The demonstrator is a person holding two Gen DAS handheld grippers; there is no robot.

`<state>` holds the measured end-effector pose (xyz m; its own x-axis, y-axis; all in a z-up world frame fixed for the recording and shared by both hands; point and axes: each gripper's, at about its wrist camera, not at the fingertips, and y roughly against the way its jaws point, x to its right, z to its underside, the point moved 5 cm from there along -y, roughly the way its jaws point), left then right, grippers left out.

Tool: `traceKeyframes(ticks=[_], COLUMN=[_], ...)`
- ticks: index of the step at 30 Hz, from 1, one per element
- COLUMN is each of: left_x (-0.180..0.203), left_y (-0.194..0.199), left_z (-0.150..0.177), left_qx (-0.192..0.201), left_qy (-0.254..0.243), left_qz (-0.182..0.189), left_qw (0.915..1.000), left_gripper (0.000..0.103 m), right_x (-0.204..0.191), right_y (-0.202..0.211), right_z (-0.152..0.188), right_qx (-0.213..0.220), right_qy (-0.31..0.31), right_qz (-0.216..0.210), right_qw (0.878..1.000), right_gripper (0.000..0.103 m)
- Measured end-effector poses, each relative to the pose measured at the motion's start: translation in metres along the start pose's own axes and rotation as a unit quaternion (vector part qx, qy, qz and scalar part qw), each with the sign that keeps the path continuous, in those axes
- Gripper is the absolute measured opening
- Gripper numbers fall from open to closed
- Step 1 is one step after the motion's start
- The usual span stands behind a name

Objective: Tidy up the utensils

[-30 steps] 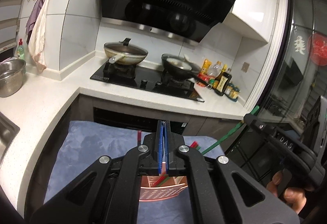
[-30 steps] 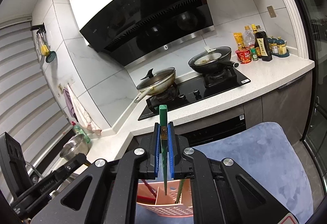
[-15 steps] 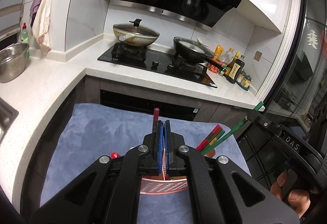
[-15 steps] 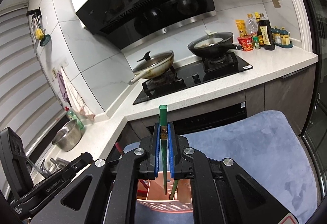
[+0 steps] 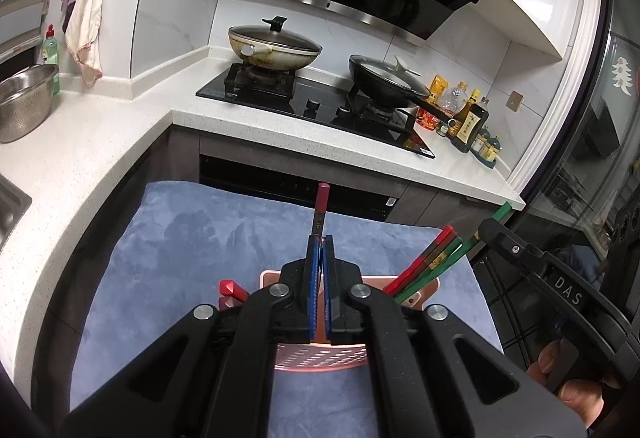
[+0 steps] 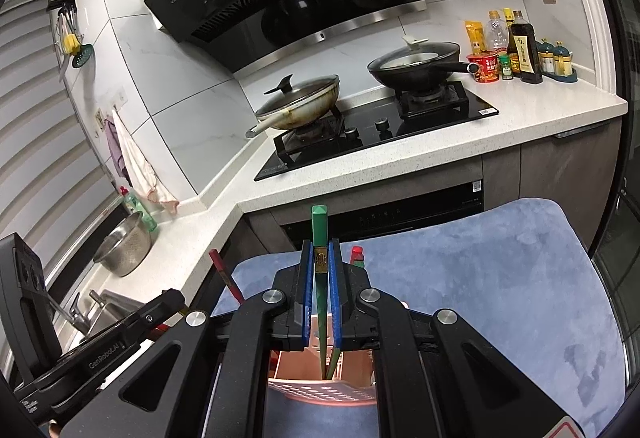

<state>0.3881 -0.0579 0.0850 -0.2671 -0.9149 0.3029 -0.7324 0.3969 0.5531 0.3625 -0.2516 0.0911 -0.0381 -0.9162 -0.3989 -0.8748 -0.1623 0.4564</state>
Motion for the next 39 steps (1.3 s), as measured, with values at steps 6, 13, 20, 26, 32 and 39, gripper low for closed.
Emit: traceKeyframes(ticks=[6,13,20,26,32,39], left_x=[-0.001,0.005,0.013,0.014,0.018,0.02], left_y=[0.002,0.016,0.032,0.049,0.059,0.063], left_z=[0.001,0.004,0.016,0.034,0.058,0.087], left_qx=[0.004,0.022,0.022,0.019,0.002,-0.03], left_qy=[0.006,-0.015,-0.034,-0.046,-0.063,-0.07], left_qz=[-0.01,-0.037,-0.066,-0.097,-0.131,-0.151], left_qw=[0.9999,0.9989,0.997,0.994,0.9893,0.9856], left_gripper=[0.019,0.029,0.034,0.047,0.055,0.056], right_x=[0.003,0.0,-0.011,-0.018,-0.023,-0.027], right_y=[0.004,0.019,0.038,0.056,0.072,0.085], right_z=[0.001,0.001,0.013,0.035,0.069,0.097], right_qx=[0.005,0.013,0.004,-0.015,-0.042,-0.063], right_qy=[0.0,0.015,0.048,0.08,0.109,0.118], right_qz=[0.009,0.014,0.025,0.049,0.07,0.081], right_qw=[1.0,1.0,0.999,0.995,0.991,0.988], right_gripper=[0.02,0.029,0.037,0.047,0.057,0.061])
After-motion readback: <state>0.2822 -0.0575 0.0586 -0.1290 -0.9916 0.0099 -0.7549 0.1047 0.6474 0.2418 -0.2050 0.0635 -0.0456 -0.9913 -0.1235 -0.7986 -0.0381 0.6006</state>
